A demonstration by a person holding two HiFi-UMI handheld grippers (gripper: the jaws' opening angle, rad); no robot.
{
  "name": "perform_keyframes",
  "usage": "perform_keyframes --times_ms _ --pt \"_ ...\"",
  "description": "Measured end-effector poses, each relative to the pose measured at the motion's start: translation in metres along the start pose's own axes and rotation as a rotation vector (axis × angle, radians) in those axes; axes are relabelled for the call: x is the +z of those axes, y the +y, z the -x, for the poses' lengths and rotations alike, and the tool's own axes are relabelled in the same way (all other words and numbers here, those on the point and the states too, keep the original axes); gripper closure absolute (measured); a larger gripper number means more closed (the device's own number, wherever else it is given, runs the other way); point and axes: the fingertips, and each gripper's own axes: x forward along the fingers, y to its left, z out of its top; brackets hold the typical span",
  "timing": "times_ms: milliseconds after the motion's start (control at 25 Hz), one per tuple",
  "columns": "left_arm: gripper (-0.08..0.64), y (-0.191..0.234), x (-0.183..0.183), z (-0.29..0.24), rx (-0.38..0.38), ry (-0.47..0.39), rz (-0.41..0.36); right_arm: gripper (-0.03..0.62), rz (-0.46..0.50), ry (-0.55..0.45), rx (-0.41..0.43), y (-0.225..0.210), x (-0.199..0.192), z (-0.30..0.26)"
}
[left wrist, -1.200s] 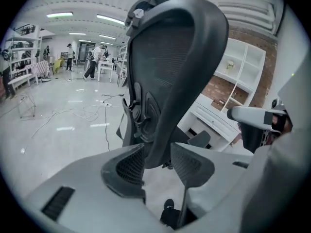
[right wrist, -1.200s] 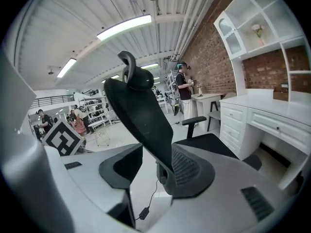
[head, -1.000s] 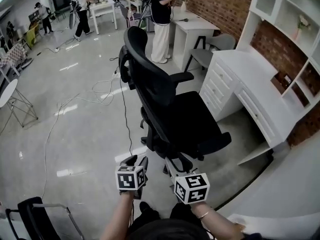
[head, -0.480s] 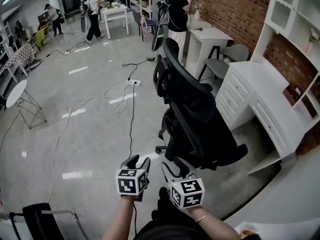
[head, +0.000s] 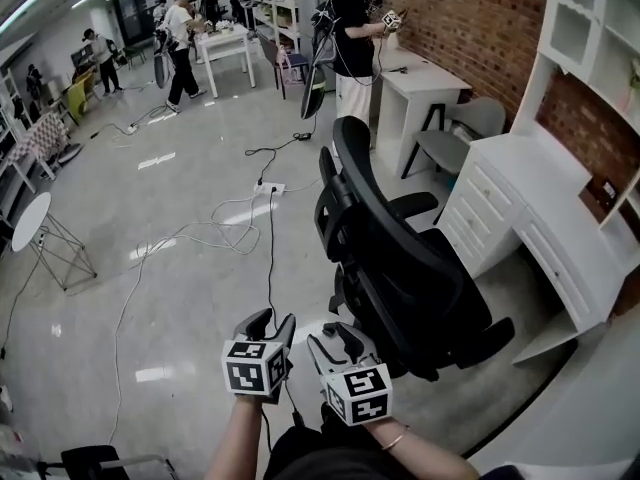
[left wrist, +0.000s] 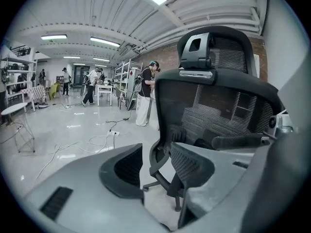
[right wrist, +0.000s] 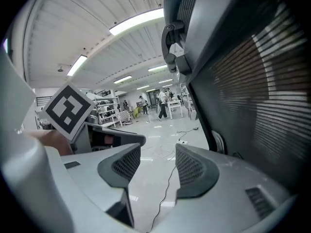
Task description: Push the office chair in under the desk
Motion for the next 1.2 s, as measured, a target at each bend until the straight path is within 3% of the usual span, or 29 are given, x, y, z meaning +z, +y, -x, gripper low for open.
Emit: perform_keyframes --times_ms 240,440,800,1040,1200 --pt "0.382 0.004 0.035 -0.029 -0.066 -0.004 -0.066 0.387 -0.022 -0.002 -0.068 -0.014 0.010 -0.021" --pt "0.382 -0.003 0.047 -0.062 -0.206 0.006 -0.161 0.387 -0.119 -0.015 -0.193 -0.034 0.003 -0.033" --pt "0.380 -0.011 0.056 -0.077 -0.581 0.055 -0.376 0.387 -0.288 -0.131 -0.638 -0.028 -0.004 -0.031" --pt "0.349 -0.015 0.082 -0.036 -0.736 0.009 -0.485 0.387 -0.281 -0.182 -0.863 0.009 0.007 0.014" --pt "0.323 -0.021 0.114 -0.001 -0.784 -0.070 -0.533 0.387 -0.222 -0.205 -0.987 0.032 0.023 0.054"
